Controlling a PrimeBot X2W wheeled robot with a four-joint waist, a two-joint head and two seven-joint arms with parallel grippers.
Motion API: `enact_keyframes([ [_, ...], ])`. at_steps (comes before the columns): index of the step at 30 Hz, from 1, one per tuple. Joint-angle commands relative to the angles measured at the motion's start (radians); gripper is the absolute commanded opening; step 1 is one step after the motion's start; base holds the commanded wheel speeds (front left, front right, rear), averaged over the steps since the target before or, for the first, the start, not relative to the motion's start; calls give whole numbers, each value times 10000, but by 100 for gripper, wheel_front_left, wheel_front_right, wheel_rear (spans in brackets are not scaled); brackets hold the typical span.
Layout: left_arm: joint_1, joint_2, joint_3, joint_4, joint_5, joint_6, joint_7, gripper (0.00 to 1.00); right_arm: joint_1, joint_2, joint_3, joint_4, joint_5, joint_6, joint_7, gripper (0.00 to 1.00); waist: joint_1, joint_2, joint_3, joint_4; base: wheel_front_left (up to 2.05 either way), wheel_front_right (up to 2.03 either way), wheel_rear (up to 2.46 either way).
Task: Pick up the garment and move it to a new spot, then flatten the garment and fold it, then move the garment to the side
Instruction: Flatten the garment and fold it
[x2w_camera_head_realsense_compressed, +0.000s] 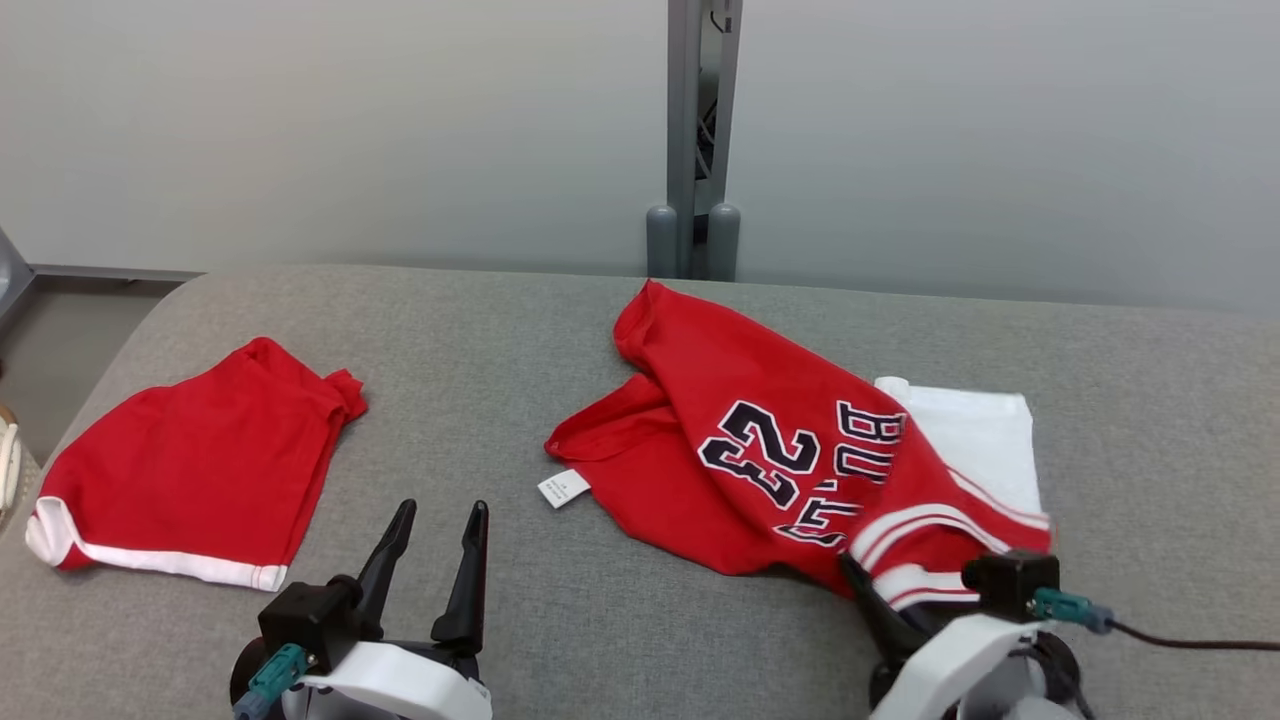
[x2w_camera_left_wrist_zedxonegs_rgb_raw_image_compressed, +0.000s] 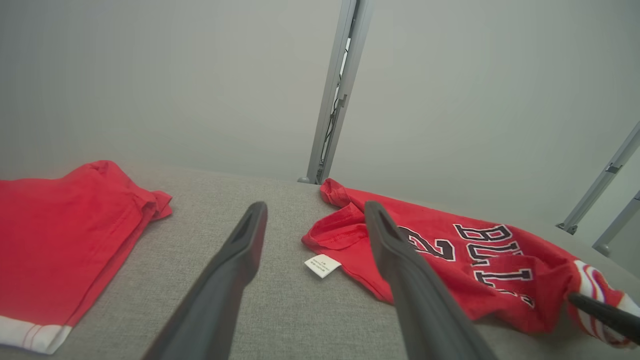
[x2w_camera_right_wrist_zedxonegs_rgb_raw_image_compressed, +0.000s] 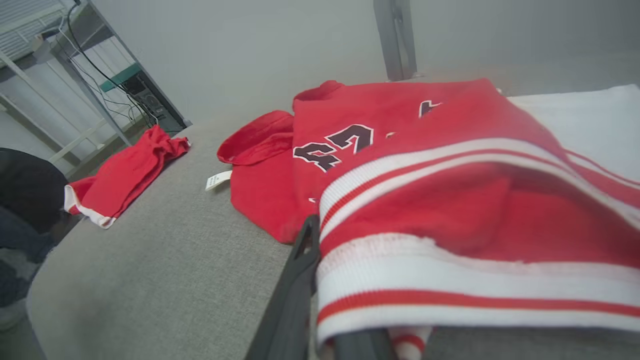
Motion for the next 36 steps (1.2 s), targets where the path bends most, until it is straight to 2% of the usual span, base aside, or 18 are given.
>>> enact_keyframes([
  [1, 26, 41, 49, -31, 1, 30, -37, 100, 69, -327, 546, -1132, 1121, -1, 370, 0, 0, 0, -92, -115, 0, 0, 0],
  [2, 26, 41, 49, -31, 1, 30, -37, 100, 69, -327, 546, -1132, 1121, -1, 370, 0, 0, 0, -92, -115, 0, 0, 0],
  [5, 78, 43, 66, -46, -31, 67, -37, 100, 115, -778, 1032, -2921, 2679, -1, 814, 0, 0, 0, -174, -216, 0, 0, 0],
  [7, 112, 43, 83, -60, -41, 80, -37, 100, 128, -1102, 1001, -3976, 3608, -1, 1023, 0, 0, 0, -205, -266, 0, 0, 0],
  [10, 111, 43, 67, -85, -57, 82, -37, 100, 105, -1481, 399, -4897, 4760, -1, 1091, 0, 0, 0, -212, -299, 0, 0, 0],
  [12, 99, 43, 46, -100, -72, 84, -35, 100, 68, -1684, -277, -4909, 5359, -1, 1071, 0, 0, 0, -192, -291, 0, 0, 0],
  [13, 84, 44, 25, -104, -80, 83, -37, 100, -7, -1838, -534, -4697, 5427, -1, 1072, 0, 0, 0, -173, -273, 0, 0, 0],
  [17, 32, 46, -74, -108, -121, 51, -37, 100, -344, -1753, -1518, -3103, 5977, -1, 1354, 0, 0, 0, -59, -134, 0, 0, 0],
  [21, -51, 40, -152, -55, -92, 24, -37, 100, -991, -1665, -2097, -471, 5802, -1, 1627, 0, 0, 0, 95, 55, 0, 0, 0],
  [26, -133, 43, -202, -29, -31, 1, -37, 100, -2145, -1394, -2493, 2548, 5383, -1, 1439, 0, 0, 0, 320, 236, 0, 0, 0],
  [27, -159, 41, -209, -25, -17, -11, -37, 100, -2374, -1357, -2532, 3108, 5300, -1, 1400, 44, 0, 0, 362, 264, 0, 0, 0],
  [28, -184, 40, -227, -24, -13, -27, -35, 100, -2565, -1318, -2567, 3687, 5223, -1, 1415, 100, 0, 0, 394, 294, 0, 0, 0],
  [29, -238, 41, -269, -29, -11, -46, -35, 100, -3025, -1290, -2494, 4578, 4961, -1, 1285, 100, 0, 0, 464, 355, 0, 0, 0],
  [30, -260, 41, -292, -33, -18, -46, -35, 100, -3211, -1235, -2479, 4923, 4893, -1, 1254, 100, 0, 0, 485, 371, 0, 0, 0],
  [36, -207, 41, -271, 1, -64, 69, -37, 100, -3649, -1160, -2198, 5657, 4503, -1, 1190, 100, 0, 0, 410, 191, 0, 0, 0],
])
